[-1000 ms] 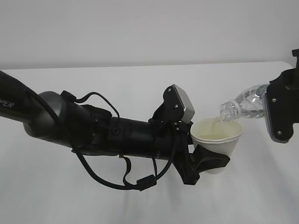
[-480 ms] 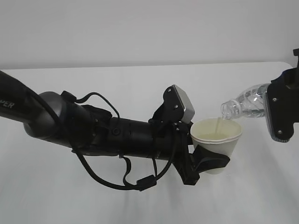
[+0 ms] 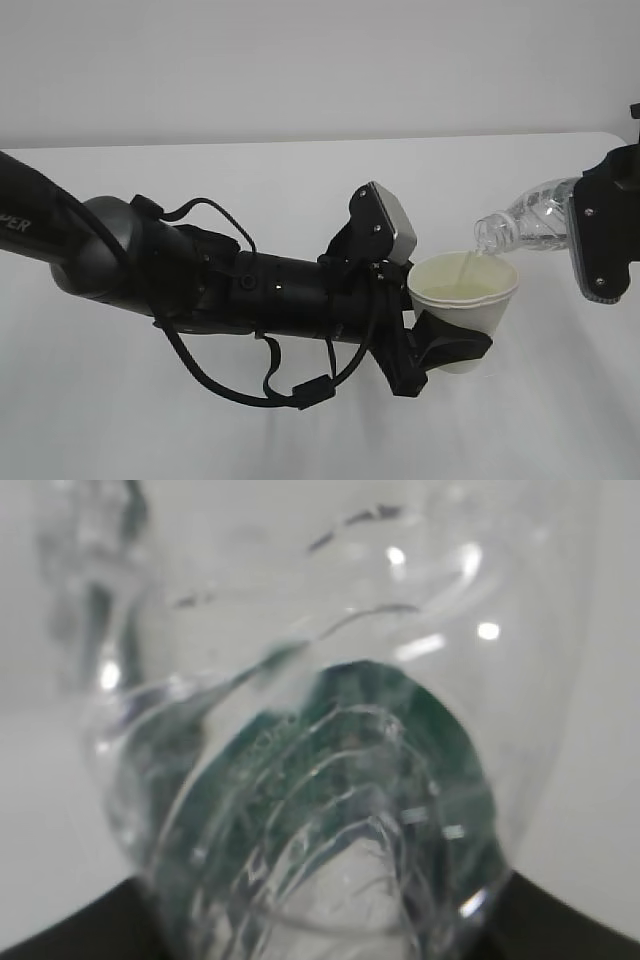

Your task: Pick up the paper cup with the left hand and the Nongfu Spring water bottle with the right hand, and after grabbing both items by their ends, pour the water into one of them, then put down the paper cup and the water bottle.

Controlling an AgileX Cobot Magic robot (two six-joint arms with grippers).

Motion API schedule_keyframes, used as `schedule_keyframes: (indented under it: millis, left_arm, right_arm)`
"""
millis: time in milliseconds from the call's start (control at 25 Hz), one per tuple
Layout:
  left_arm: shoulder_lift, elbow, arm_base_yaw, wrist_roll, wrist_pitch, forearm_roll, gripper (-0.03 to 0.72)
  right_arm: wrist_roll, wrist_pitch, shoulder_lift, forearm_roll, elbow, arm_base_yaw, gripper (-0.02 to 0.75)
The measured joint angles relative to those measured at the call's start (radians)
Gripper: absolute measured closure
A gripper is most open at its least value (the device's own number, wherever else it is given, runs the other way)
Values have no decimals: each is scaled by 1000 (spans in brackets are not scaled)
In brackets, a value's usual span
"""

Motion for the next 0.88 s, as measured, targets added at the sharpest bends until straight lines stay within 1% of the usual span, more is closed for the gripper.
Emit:
schedule_keyframes:
  millis: [880]
  left_arm:
    - [0,0,0,0,0,0,274]
  right_arm:
    - [-2,0,0,0,0,0,372]
